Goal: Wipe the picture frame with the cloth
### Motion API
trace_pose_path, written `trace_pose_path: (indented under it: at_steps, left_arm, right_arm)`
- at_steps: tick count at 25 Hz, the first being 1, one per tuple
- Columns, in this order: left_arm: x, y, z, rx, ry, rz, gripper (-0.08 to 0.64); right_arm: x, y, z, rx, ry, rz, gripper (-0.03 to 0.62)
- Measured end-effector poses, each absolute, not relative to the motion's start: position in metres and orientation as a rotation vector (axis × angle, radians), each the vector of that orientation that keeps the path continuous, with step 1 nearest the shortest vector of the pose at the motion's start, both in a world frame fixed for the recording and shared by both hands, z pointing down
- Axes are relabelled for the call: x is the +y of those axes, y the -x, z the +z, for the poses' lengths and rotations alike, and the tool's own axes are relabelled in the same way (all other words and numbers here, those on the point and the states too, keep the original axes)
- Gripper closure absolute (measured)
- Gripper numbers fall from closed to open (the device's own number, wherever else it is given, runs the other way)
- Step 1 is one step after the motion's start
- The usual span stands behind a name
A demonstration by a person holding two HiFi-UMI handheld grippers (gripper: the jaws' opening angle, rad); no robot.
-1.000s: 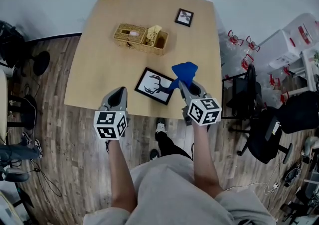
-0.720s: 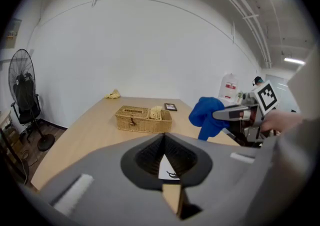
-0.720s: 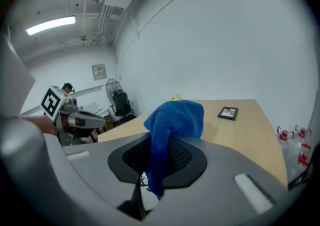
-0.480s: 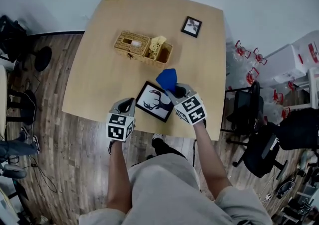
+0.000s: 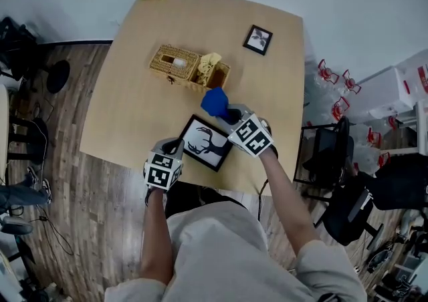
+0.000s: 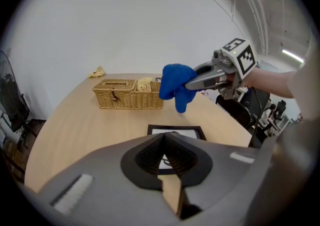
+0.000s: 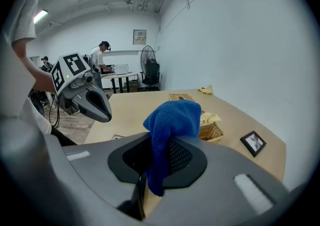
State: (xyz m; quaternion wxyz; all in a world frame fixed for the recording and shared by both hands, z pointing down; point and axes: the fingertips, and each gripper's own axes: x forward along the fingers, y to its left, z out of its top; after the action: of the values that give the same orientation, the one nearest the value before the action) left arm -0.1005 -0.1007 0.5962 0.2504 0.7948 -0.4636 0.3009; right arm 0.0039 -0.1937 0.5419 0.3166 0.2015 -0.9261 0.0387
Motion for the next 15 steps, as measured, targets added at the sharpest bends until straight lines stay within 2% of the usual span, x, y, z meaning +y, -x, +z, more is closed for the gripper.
trace_pose_path:
  at_steps: [15]
  left_arm:
    - [-0.112, 0.101, 0.633, -1.111, -2.176, 0.97, 0.508]
  right_arm:
    - [-0.188, 0.009, 0.601, -2.348, -0.5, 0.186, 0.545]
